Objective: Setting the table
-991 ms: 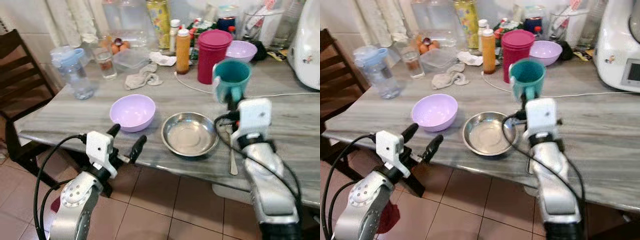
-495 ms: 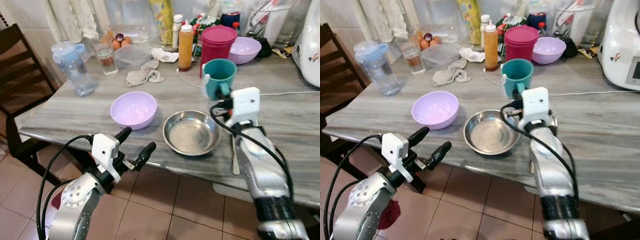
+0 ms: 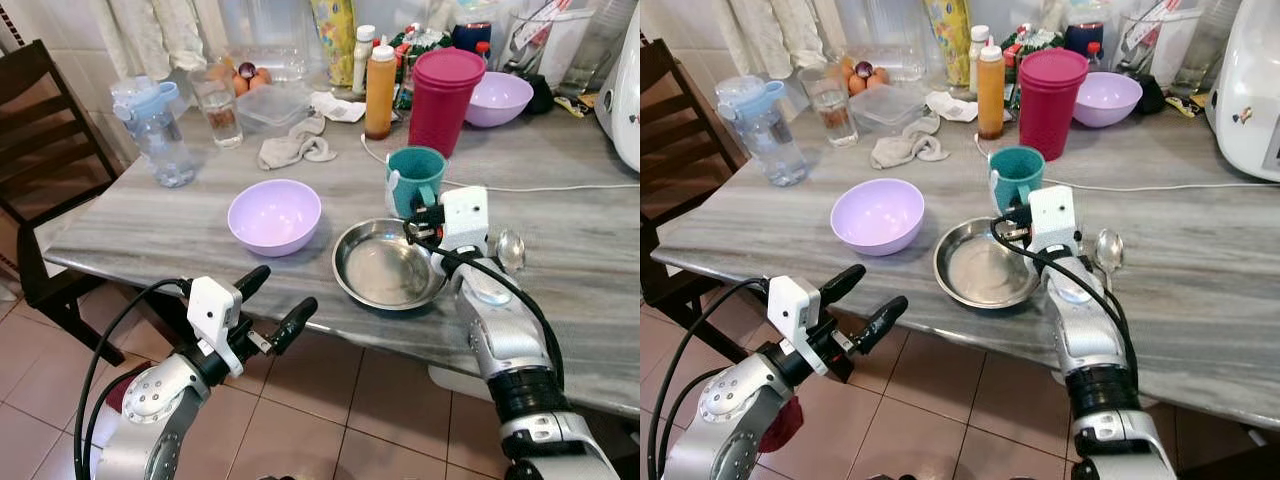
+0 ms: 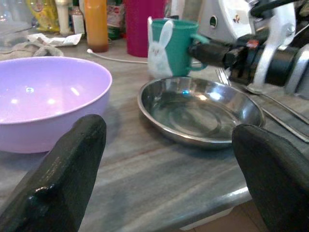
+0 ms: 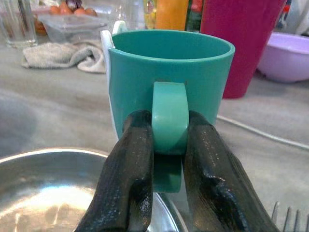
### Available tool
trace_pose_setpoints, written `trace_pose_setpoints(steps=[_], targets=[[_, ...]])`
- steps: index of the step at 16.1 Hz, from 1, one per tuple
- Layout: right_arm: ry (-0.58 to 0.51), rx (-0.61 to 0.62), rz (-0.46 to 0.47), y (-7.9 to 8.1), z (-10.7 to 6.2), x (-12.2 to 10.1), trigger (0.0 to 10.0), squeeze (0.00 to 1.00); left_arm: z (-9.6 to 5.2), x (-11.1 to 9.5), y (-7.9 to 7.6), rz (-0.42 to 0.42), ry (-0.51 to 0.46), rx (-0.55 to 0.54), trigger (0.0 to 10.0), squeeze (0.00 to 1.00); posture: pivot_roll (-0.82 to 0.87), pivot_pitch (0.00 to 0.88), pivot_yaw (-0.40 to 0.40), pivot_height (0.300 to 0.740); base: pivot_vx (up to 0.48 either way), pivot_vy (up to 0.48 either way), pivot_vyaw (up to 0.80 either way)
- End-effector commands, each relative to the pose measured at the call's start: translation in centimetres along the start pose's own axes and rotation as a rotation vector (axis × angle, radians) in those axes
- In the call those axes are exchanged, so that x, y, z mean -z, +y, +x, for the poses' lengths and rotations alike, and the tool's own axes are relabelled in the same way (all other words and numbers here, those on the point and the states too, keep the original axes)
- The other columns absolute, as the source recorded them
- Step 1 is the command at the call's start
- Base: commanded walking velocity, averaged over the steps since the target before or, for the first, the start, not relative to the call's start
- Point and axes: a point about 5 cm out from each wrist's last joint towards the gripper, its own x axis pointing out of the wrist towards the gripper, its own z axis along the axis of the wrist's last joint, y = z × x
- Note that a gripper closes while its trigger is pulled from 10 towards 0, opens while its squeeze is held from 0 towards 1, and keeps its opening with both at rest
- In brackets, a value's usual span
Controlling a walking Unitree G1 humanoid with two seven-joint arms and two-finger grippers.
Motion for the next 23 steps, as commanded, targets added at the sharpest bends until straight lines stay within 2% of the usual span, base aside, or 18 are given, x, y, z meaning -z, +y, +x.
trace_pose_setpoints(steps=[1,6,7,12,19,23], targets=[[-0.037,0.000,0.006,0.1,0.6,-0.8,10.0,0.00,-0.3,-0.1,-0.1,0.013,0.013,0.018,10.0,0.00,-0.19,0.120,0.088,0.740,0.000,0.000,0.00],[-0.012,0.028,-0.020,-0.3,0.7,-0.1,10.0,0.00,-0.2,0.0,-0.2,0.013,0.016,0.029,10.0,0.00,-0.19,0.122,0.088,0.740,0.000,0.000,0.00],[-0.003,0.042,-0.012,-0.5,0.6,0.2,10.0,1.00,-0.2,0.0,-0.2,0.014,0.016,0.030,10.0,0.00,-0.19,0.122,0.086,0.740,0.000,0.000,0.00],[-0.006,0.057,-0.014,-0.7,0.1,0.8,10.0,1.00,-0.1,-0.2,-0.1,0.016,0.016,0.034,10.0,0.00,-0.20,0.119,0.090,0.740,0.000,0.000,0.00],[-0.143,0.134,-0.094,-1.2,-0.7,-1.9,10.0,1.00,0.5,-0.7,-0.1,0.020,-0.004,0.016,10.0,0.00,-0.20,0.098,0.100,0.740,0.000,0.000,0.00],[-0.199,0.166,-0.103,-1.2,-2.2,-2.8,10.0,1.00,0.7,-1.1,0.2,0.041,-0.016,0.000,10.0,0.00,-0.20,0.089,0.105,0.740,0.000,0.000,0.00]])
